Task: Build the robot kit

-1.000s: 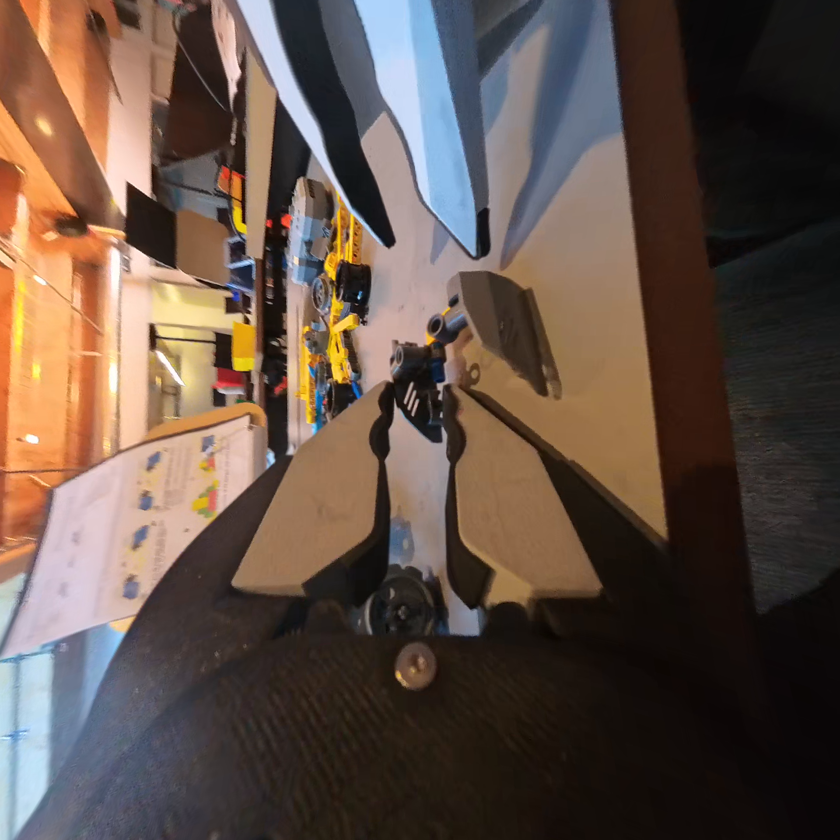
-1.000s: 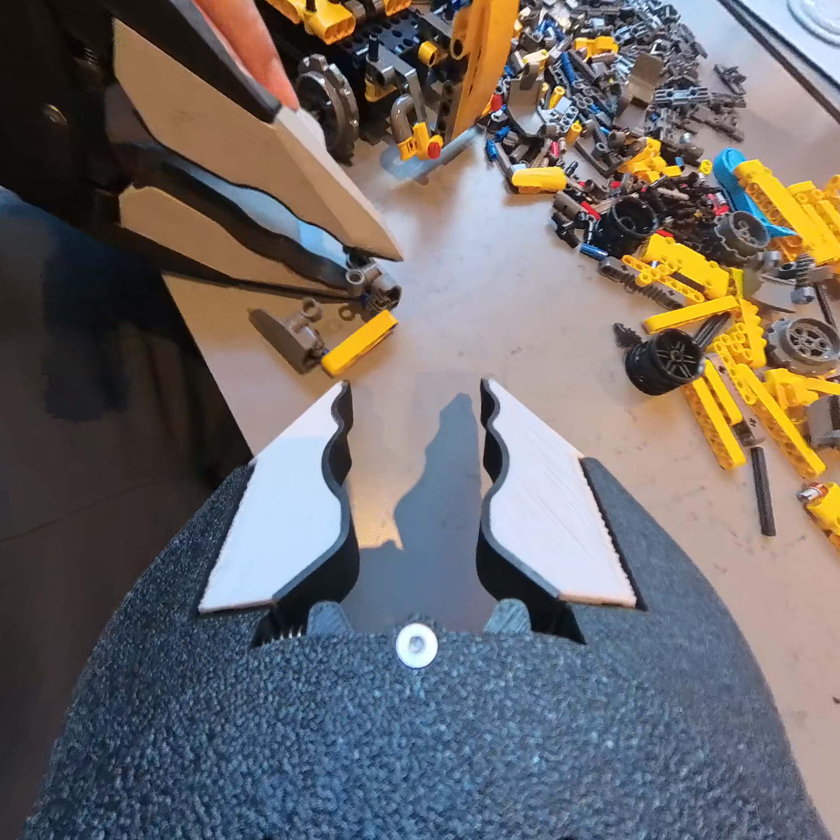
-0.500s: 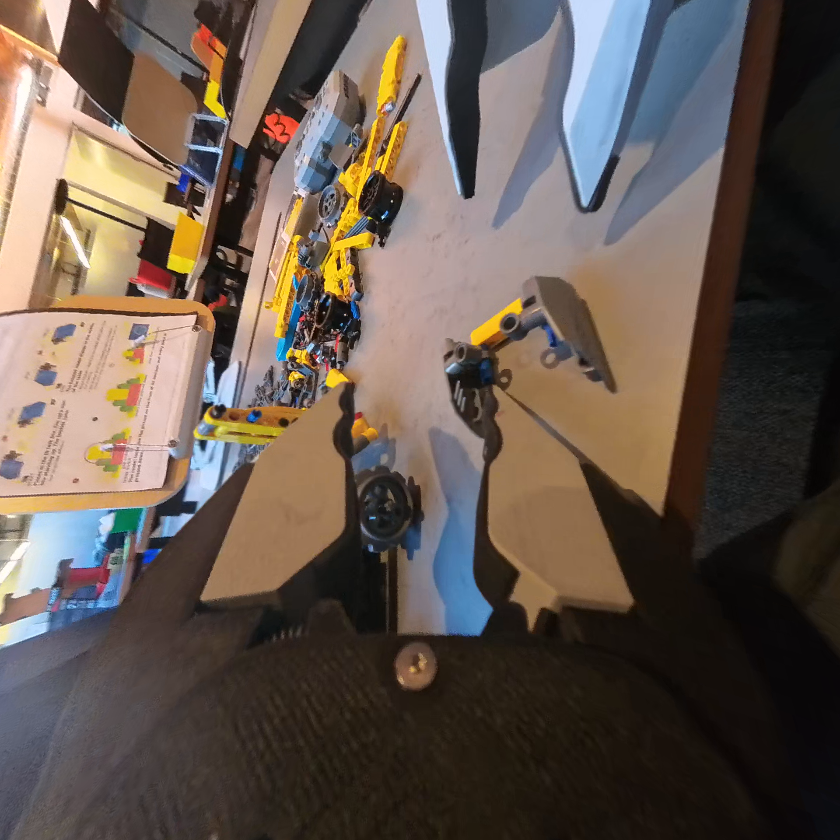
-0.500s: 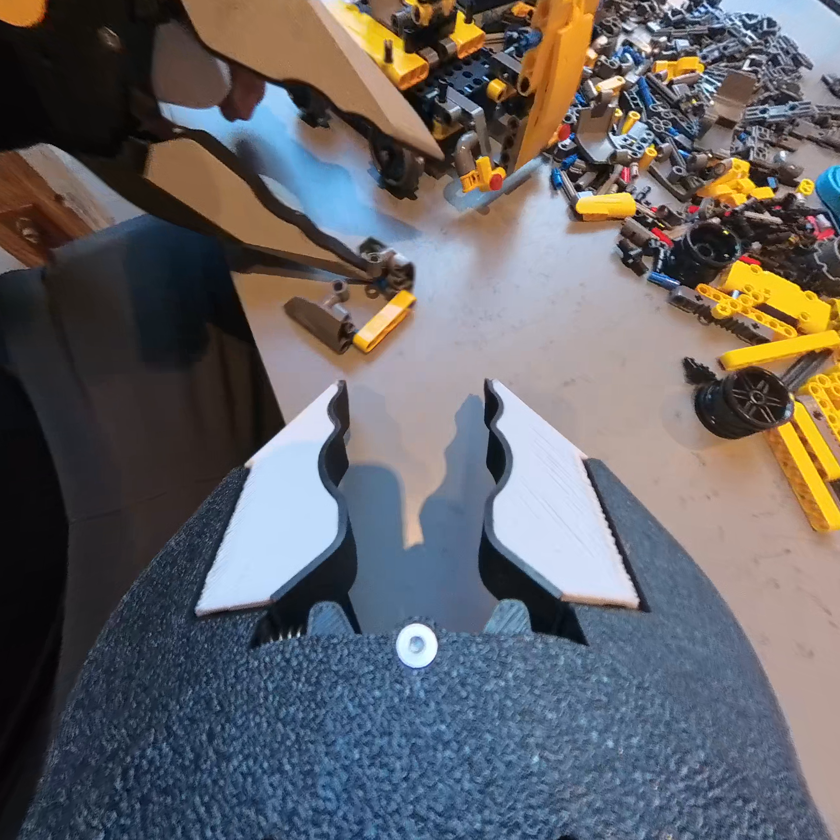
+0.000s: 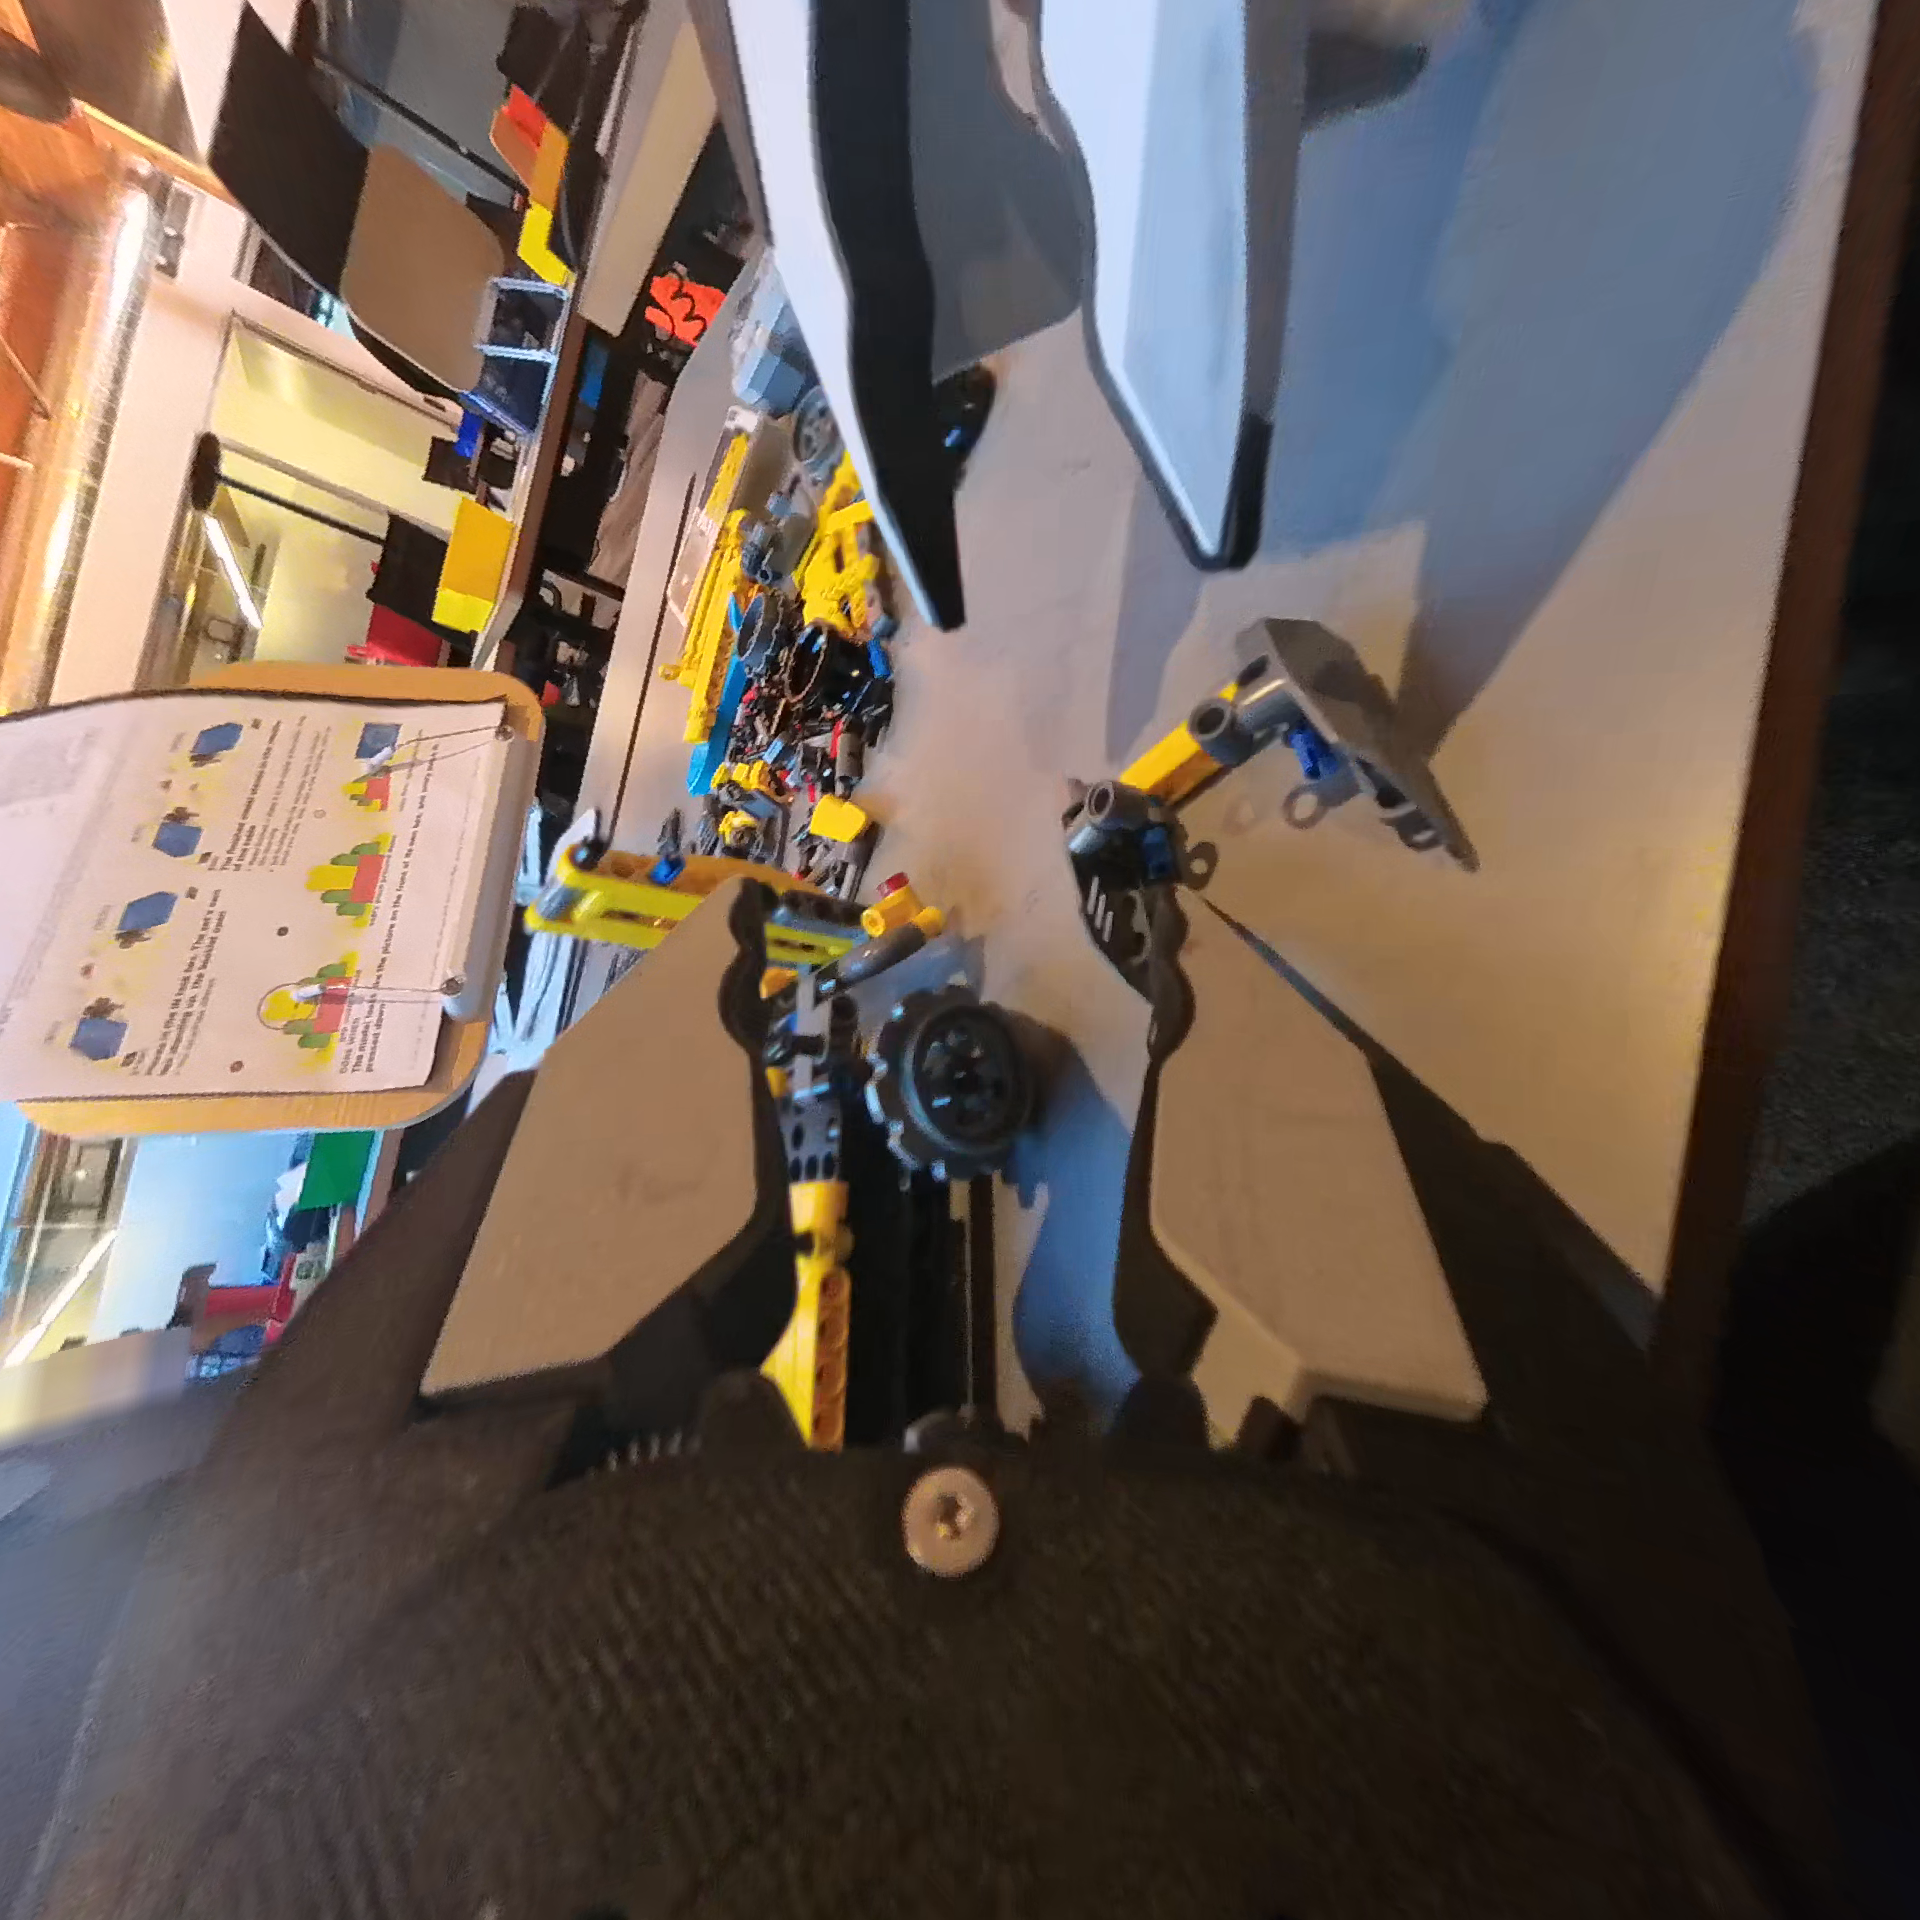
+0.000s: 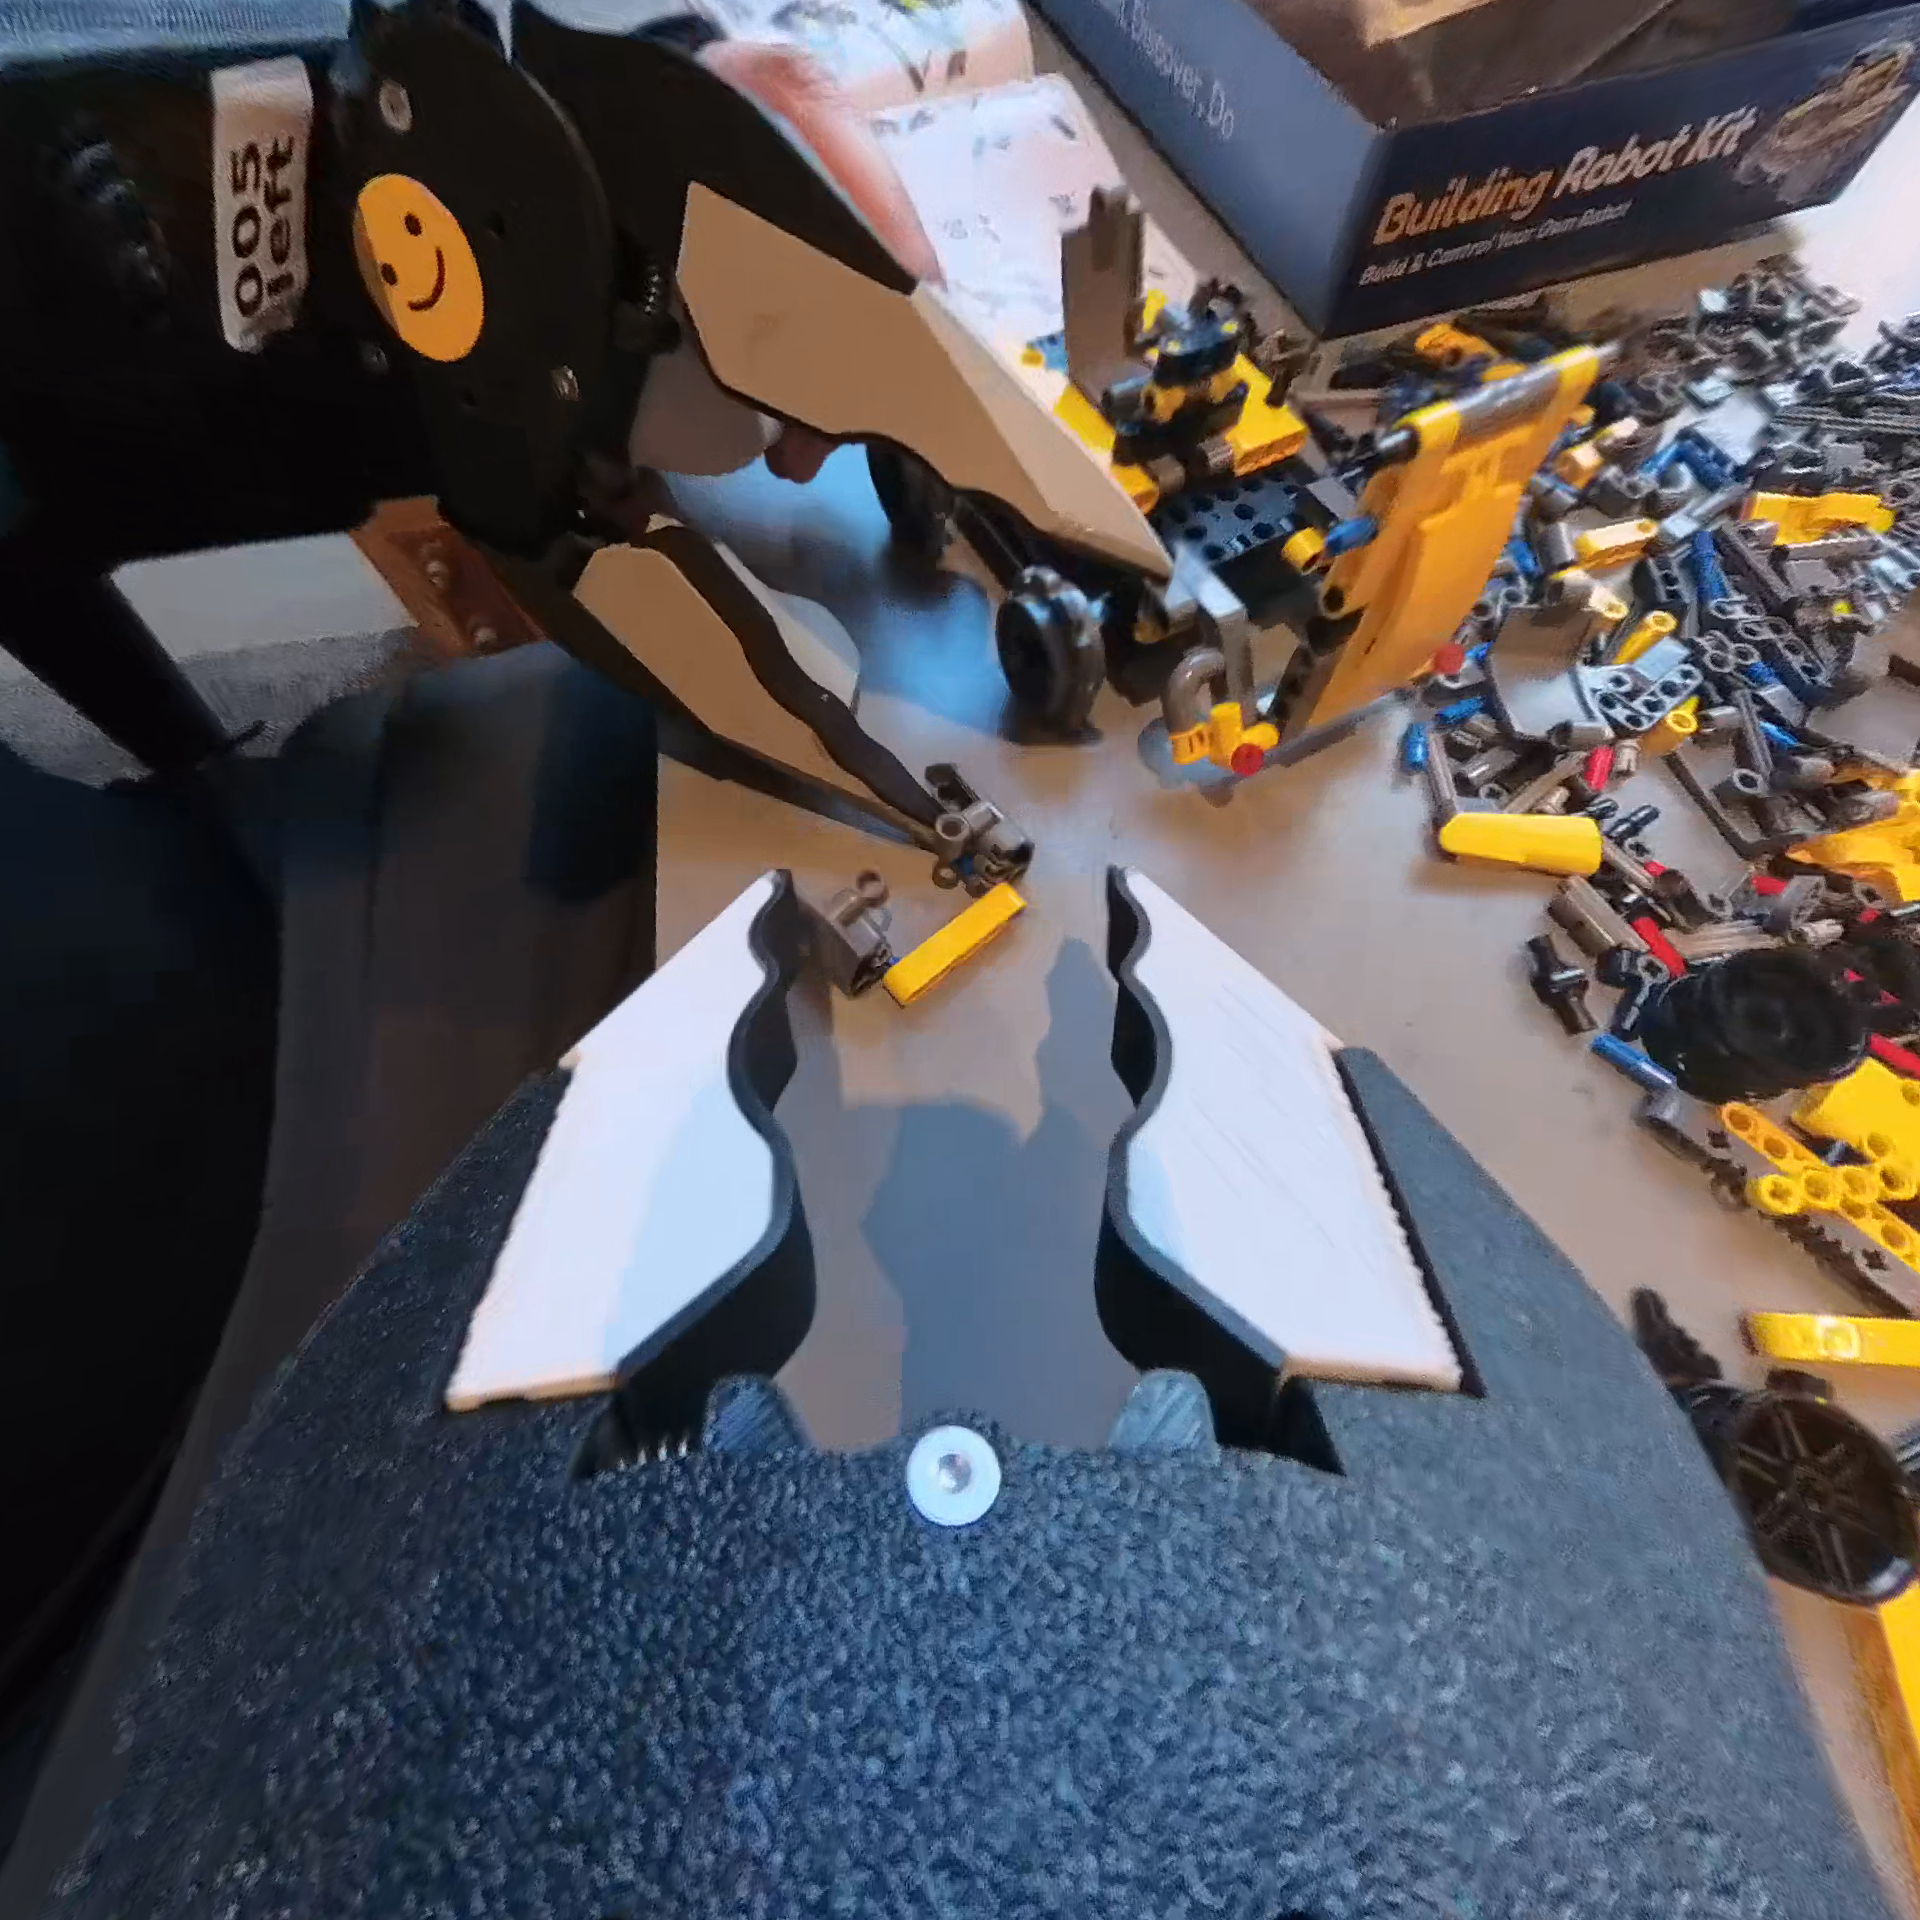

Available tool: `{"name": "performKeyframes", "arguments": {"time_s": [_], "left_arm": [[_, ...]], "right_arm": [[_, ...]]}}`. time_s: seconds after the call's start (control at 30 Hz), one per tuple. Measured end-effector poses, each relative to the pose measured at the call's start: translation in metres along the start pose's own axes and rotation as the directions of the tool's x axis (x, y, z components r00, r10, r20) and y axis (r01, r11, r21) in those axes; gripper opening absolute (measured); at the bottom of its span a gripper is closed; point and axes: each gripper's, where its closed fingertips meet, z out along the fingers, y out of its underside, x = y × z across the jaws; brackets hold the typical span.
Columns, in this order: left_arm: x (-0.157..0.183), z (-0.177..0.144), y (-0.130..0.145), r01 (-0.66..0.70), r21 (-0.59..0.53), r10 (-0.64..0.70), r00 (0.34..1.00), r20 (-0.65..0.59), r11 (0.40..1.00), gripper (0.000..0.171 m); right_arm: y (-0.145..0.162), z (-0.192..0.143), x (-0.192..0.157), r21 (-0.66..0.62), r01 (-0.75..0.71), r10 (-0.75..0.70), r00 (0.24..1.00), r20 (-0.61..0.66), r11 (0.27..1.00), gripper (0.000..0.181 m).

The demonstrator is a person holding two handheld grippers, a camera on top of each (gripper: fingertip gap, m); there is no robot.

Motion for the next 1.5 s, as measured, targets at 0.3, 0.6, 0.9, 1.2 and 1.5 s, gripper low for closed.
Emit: {"name": "performKeyframes", "arguments": {"time_s": [0.3,0.6,0.9,1.2,1.5], "left_arm": [[-0.001,-0.017,0.003,0.227,0.013,-0.226,0.971,-0.079,0.974,0.08],[0.035,-0.067,-0.001,0.464,-0.031,-0.465,0.882,-0.081,0.886,0.079],[0.051,-0.072,-0.005,0.526,-0.002,-0.519,0.84,-0.158,0.851,0.073],[0.046,-0.073,-0.001,0.558,0.012,-0.548,0.819,-0.172,0.83,0.071],[0.043,-0.069,0.01,0.57,-0.004,-0.564,0.813,-0.146,0.822,0.07]], "right_arm": [[-0.003,0.023,-0.015,-0.033,-0.008,0.0,0.975,-0.224,0.999,0.066],[0.015,0.032,-0.008,-0.123,-0.061,0.024,0.958,-0.285,0.991,0.054],[0.044,0.003,0.014,-0.178,-0.131,0.058,0.928,-0.369,0.975,0.045],[0.045,0.0,0.014,-0.137,-0.148,0.104,0.954,-0.283,0.979,0.058],[0.023,0.012,0.018,-0.062,-0.072,0.057,0.972,-0.227,0.995,0.06]]}}
